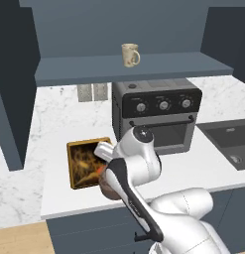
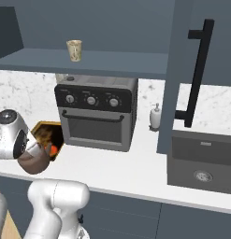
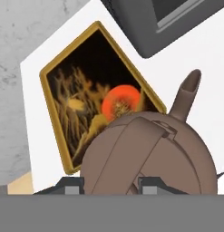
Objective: Pick the kettle from the counter and place it on the tray. Then pick the mug from the cabinet and place it on the tray. Then close the cabinet doors.
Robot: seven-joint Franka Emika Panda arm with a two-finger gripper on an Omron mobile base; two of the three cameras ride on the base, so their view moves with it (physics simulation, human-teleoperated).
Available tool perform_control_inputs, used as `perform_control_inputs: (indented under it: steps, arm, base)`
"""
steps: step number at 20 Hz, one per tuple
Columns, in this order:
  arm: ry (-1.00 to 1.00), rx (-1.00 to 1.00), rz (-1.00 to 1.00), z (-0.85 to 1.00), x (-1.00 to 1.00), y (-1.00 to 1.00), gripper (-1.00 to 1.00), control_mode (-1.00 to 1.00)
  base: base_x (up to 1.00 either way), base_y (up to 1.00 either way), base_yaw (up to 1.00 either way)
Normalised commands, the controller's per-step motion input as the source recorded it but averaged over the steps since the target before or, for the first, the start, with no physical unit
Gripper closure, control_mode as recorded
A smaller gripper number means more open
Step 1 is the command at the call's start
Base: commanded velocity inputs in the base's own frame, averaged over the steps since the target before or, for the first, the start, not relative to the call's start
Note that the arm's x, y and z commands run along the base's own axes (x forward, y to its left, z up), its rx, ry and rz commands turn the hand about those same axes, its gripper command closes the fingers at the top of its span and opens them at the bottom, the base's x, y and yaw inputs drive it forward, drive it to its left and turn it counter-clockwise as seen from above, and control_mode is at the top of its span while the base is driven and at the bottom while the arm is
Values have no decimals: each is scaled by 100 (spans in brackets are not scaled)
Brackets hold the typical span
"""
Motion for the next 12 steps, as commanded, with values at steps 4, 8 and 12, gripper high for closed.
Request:
perform_control_inputs:
  steps: [4,8,12]
  arm:
    - [2,-3,9,0,0,22,100,-100]
    - [0,-1,1,5,7,14,100,-100]
    - [0,0,0,33,58,30,100,-100]
  base:
    - [0,0,0]
    - [0,0,0]
    - [0,0,0]
